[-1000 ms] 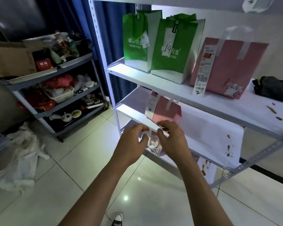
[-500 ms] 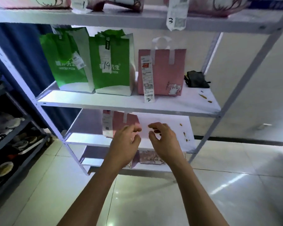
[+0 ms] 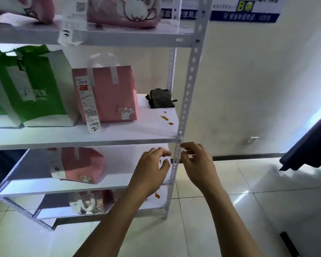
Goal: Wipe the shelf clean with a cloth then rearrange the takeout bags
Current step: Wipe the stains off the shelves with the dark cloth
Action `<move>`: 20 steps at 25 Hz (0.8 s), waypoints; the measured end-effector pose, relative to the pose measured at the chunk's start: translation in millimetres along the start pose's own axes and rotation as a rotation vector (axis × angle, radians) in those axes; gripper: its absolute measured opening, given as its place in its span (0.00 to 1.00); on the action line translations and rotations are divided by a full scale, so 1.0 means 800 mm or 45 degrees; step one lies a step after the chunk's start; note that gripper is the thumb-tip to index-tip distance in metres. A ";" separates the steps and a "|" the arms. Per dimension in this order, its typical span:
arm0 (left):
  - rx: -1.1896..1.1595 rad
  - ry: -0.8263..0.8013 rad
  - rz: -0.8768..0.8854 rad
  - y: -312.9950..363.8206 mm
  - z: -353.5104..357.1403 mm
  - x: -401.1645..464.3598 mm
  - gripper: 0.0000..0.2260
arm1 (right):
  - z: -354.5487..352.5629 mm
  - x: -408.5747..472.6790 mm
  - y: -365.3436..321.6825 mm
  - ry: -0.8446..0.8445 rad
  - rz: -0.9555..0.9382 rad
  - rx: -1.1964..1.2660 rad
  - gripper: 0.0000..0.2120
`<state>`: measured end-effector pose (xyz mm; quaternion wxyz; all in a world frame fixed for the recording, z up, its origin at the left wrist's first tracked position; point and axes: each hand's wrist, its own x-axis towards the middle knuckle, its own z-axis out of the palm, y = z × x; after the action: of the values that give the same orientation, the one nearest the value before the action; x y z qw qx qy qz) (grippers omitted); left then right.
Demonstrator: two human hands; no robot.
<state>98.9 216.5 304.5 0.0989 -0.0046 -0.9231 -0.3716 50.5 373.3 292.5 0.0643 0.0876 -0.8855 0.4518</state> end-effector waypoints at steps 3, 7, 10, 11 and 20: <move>-0.007 -0.039 0.033 0.049 0.056 0.026 0.11 | -0.051 0.027 0.049 0.015 -0.009 -0.013 0.11; 0.015 -0.048 0.059 0.091 0.107 0.070 0.11 | -0.101 0.065 0.102 0.060 0.009 -0.011 0.11; 0.162 -0.013 0.101 0.115 0.140 0.110 0.12 | -0.129 0.101 0.136 0.083 0.002 -0.094 0.12; 0.211 0.005 0.111 0.124 0.151 0.123 0.12 | -0.137 0.114 0.146 0.081 -0.011 -0.137 0.12; 0.282 -0.002 0.011 0.151 0.242 0.288 0.14 | -0.196 0.279 0.220 -0.001 -0.121 -0.428 0.14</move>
<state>-151.9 421.8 293.4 0.0995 0.0022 -0.9586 -0.2670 -199.3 580.2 288.5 0.0990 0.1174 -0.9435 0.2937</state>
